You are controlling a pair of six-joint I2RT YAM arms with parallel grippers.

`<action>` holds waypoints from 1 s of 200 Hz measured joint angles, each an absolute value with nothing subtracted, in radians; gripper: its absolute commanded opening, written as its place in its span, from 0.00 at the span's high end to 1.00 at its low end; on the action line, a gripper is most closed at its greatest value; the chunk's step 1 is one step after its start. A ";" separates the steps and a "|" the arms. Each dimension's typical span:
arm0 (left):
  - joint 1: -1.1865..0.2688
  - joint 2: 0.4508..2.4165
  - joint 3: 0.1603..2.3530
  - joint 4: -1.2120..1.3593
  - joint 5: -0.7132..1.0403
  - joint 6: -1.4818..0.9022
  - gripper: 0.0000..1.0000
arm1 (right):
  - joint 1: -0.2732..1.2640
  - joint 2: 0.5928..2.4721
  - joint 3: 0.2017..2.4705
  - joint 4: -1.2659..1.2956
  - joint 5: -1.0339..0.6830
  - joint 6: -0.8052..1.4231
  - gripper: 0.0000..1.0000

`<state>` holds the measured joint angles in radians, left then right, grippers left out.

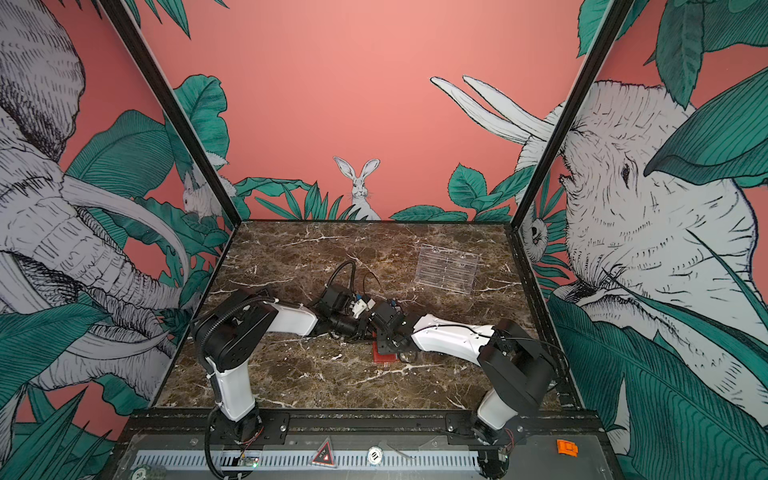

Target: Take the credit cards out of the card holder

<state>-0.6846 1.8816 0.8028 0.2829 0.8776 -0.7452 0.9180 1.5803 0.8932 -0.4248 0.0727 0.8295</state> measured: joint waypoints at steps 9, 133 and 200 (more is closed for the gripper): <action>-0.685 1.882 0.805 0.276 0.875 -0.739 1.00 | 0.922 1.588 0.899 -0.427 0.078 0.828 0.61; -0.685 1.888 0.852 0.171 0.863 -0.641 1.00 | 0.970 1.636 0.943 -0.448 0.163 0.827 0.94; -0.687 1.888 0.879 0.112 0.852 -0.595 1.00 | 0.974 1.615 0.926 -0.435 0.183 0.846 1.00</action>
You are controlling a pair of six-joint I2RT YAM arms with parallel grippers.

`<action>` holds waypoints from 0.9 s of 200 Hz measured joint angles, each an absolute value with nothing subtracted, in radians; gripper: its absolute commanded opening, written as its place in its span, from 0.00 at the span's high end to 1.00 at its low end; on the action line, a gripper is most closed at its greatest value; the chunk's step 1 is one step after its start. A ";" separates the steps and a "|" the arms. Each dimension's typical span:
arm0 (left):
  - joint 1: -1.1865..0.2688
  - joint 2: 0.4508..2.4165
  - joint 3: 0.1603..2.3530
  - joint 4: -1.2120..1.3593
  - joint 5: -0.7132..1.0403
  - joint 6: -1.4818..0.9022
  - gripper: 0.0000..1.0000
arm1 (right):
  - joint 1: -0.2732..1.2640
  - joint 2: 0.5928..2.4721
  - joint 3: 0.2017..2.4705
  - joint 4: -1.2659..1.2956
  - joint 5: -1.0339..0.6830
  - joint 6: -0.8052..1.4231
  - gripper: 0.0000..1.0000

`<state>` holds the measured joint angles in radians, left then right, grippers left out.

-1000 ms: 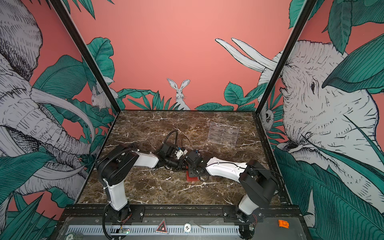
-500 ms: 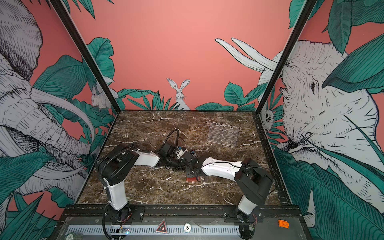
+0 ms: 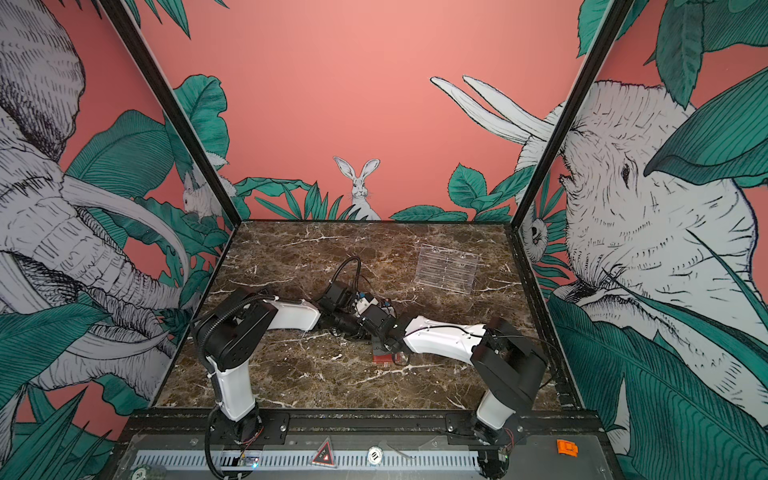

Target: Take the credit cards out of the card holder

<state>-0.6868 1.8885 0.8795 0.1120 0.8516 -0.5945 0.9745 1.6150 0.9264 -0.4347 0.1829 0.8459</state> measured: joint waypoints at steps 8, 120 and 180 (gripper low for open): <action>-0.688 1.888 0.884 0.105 0.850 -0.590 1.00 | 0.975 1.610 0.921 -0.430 0.184 0.849 1.00; -0.695 1.888 0.917 0.045 0.836 -0.536 1.00 | 0.975 1.517 0.842 -0.394 0.207 0.910 1.00; -0.693 1.888 0.920 0.004 0.846 -0.516 1.00 | 0.956 1.459 0.790 -0.508 0.327 0.929 1.00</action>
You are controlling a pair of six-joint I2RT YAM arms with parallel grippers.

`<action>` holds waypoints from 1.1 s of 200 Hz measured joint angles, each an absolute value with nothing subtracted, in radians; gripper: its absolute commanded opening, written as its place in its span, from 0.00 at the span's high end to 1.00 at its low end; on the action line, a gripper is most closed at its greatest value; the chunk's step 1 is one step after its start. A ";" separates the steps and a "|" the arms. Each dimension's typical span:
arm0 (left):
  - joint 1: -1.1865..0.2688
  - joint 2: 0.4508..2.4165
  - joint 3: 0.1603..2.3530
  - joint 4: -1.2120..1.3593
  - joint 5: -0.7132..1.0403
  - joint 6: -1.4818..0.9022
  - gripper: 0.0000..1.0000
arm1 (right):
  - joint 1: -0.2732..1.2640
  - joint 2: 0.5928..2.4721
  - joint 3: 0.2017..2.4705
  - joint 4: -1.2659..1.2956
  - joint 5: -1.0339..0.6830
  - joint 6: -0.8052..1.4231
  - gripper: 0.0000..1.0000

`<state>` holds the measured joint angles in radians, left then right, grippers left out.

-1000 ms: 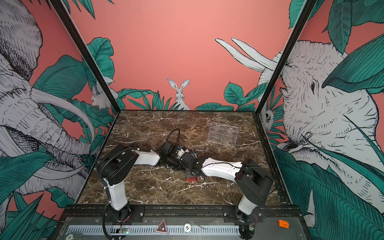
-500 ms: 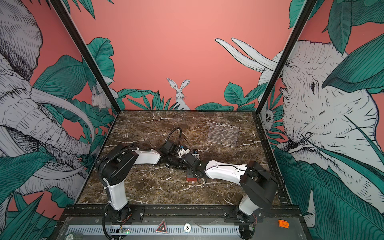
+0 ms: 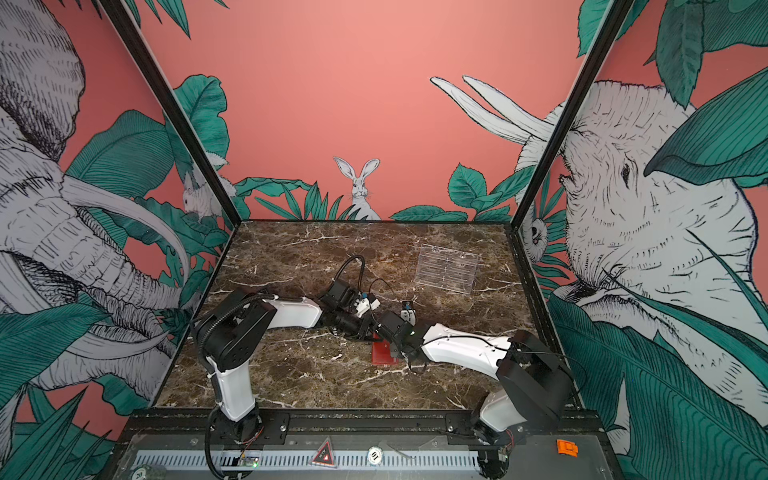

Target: Take the credit cards out of the card holder

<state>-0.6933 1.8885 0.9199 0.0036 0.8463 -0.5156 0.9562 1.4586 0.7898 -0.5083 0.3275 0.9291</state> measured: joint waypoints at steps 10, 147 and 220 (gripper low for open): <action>-0.693 1.888 0.921 0.002 0.846 -0.515 0.88 | 0.956 1.458 0.788 -0.513 0.333 0.933 1.00; -0.681 1.707 0.932 -0.172 0.611 -0.511 0.23 | 0.898 1.360 0.662 -0.474 0.288 0.949 0.69; -0.672 1.446 0.954 -0.210 0.509 -0.512 0.16 | 0.810 1.097 0.588 -0.404 0.140 0.904 0.42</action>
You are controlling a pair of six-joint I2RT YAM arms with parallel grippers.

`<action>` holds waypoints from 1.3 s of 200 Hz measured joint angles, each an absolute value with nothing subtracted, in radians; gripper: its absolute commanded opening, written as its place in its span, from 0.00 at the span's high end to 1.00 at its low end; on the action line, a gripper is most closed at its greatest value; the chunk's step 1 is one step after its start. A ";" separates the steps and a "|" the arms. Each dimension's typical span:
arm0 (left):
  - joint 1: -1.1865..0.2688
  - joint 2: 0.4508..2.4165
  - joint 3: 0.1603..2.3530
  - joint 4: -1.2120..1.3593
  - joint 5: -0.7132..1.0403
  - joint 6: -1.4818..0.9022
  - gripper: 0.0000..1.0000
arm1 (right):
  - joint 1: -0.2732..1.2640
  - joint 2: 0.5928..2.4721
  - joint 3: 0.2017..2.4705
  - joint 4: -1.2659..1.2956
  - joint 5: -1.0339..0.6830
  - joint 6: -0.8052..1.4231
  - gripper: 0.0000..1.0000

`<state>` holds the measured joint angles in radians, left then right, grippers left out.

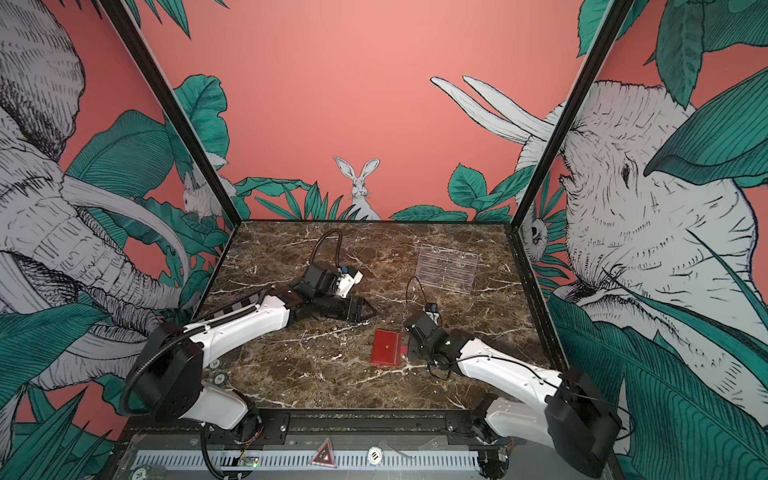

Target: Take the credit cards out of the card holder

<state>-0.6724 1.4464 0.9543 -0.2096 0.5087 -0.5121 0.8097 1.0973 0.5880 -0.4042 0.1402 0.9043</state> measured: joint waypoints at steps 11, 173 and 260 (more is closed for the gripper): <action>-0.671 1.402 0.955 -0.211 0.485 -0.506 0.15 | 0.809 1.039 0.593 -0.397 0.114 0.888 0.38; -0.645 0.978 0.857 -0.188 0.204 -0.418 0.03 | 0.763 1.325 0.559 -0.042 -0.128 0.887 0.95; -0.645 1.006 0.749 -0.125 0.233 -0.453 0.03 | 0.751 1.355 0.477 0.077 -0.143 0.907 0.96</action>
